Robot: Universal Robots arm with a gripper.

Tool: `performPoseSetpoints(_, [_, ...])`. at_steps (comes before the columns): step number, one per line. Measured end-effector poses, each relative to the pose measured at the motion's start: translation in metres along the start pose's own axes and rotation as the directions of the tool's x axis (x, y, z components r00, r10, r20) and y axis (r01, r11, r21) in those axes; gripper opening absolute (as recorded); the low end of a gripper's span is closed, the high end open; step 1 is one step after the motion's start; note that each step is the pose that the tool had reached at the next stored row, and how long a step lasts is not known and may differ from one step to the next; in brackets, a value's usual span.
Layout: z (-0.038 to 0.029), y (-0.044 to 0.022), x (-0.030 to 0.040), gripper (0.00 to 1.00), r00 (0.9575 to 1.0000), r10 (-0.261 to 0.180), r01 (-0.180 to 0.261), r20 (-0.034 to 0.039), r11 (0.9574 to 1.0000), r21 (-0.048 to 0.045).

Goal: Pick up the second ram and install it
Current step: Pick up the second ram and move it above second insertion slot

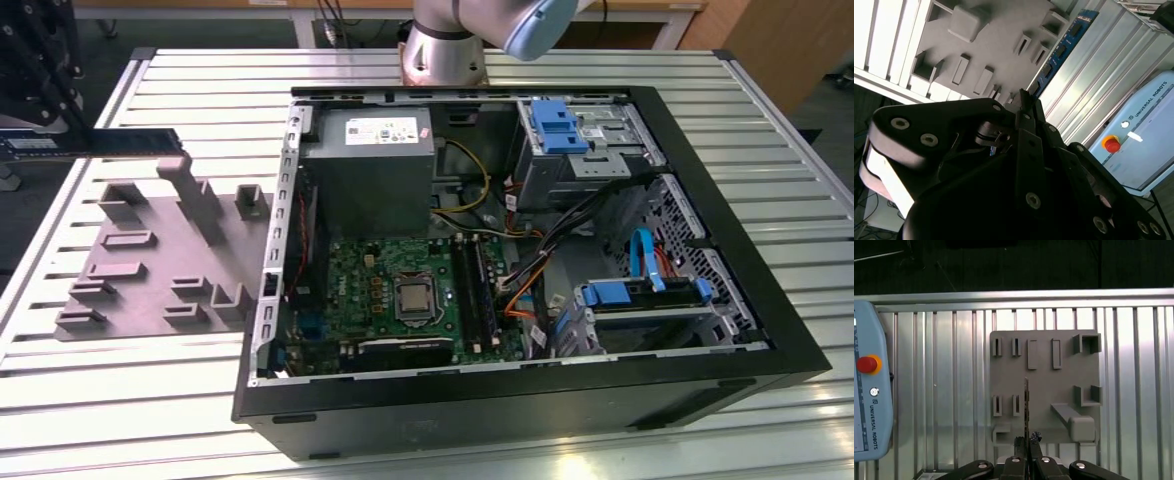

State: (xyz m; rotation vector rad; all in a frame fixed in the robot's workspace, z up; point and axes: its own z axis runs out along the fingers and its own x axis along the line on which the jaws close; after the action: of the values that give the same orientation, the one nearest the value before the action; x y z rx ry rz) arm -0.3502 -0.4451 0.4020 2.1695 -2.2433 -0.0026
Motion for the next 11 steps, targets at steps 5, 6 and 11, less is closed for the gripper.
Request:
performPoseSetpoints(5, [-0.0001, -0.0048, -0.0002, 0.14, 1.0, 0.0, 0.0, 0.0, 1.0, 0.0])
performPoseSetpoints(6, [-0.0002, -0.0058, -0.0002, 0.14, 1.0, 0.0, 0.0, -0.0001, 1.0, -0.0001])
performPoseSetpoints(11, [-0.0001, -0.0113, -0.0004, 0.14, 1.0, 0.0, 0.0, 0.0, 1.0, 0.0001])
